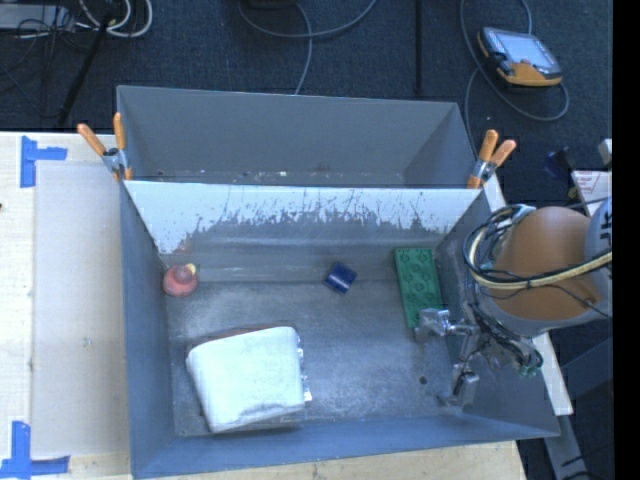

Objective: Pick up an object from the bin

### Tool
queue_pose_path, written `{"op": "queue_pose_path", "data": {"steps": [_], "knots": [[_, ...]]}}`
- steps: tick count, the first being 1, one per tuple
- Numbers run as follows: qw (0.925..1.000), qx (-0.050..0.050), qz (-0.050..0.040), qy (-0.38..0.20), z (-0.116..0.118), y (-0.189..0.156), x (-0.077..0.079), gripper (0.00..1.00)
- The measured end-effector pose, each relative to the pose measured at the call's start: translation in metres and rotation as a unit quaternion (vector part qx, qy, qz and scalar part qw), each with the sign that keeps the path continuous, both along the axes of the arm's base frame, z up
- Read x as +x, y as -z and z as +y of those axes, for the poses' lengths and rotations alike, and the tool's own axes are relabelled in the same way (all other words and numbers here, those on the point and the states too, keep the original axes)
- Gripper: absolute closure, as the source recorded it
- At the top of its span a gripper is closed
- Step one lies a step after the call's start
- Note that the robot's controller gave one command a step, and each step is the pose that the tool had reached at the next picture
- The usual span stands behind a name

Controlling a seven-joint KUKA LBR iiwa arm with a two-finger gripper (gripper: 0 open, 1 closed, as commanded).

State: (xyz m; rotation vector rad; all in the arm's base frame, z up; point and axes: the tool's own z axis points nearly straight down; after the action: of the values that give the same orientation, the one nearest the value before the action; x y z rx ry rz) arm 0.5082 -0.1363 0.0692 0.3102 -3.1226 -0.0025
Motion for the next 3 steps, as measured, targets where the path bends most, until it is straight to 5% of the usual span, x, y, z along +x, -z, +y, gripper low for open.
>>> {"op": "queue_pose_path", "data": {"steps": [1, 2, 3], "knots": [[0.9994, -0.001, -0.0049, 0.033, 0.025, -0.005, 0.077, 0.00], [0.9987, -0.001, -0.0048, 0.051, 0.021, -0.109, 0.021, 0.00], [0.9996, 0.000, -0.0018, -0.028, -0.003, -0.001, 0.089, 0.00]]}}
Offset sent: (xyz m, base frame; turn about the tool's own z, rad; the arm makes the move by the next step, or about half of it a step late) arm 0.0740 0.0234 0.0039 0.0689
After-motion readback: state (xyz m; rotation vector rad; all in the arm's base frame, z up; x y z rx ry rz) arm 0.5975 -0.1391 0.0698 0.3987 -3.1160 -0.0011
